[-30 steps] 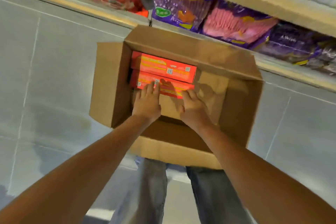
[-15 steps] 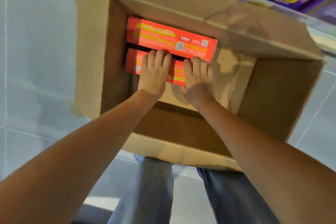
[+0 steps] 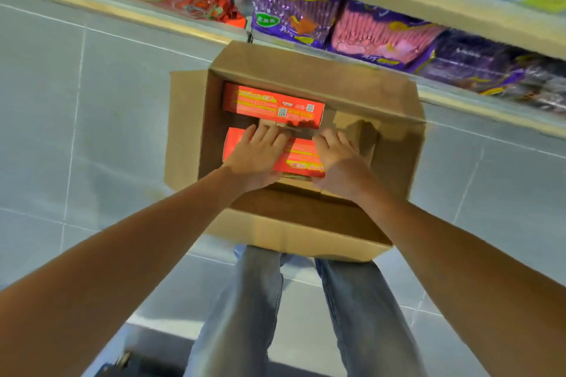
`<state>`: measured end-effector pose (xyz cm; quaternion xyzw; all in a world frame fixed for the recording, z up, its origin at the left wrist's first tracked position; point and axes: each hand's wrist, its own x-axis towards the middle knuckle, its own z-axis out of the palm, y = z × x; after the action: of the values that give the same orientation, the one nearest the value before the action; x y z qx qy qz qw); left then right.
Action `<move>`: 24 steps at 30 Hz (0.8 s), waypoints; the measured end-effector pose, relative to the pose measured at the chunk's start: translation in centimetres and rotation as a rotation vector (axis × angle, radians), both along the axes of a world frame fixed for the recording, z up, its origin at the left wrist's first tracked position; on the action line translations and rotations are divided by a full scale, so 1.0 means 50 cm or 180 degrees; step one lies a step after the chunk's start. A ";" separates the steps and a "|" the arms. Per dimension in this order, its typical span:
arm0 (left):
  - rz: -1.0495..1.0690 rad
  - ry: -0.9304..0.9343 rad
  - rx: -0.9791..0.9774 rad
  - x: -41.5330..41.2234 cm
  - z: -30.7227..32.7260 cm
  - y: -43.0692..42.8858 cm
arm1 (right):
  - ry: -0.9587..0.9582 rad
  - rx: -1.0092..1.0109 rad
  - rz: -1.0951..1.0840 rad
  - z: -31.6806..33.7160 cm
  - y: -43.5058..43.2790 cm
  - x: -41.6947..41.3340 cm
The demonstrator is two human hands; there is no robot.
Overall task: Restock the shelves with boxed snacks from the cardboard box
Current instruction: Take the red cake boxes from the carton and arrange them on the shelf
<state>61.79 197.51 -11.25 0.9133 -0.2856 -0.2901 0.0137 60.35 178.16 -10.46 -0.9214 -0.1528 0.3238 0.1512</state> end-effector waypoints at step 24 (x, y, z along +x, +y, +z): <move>0.0644 0.1073 -0.0960 0.252 1.116 -0.071 | 0.0345 0.0443 -0.0448 1.080 -0.101 0.205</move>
<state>74.40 193.94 44.56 0.8635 -0.2264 -0.3897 0.2263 70.58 173.11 43.53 -0.8983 -0.1015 0.3503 0.2452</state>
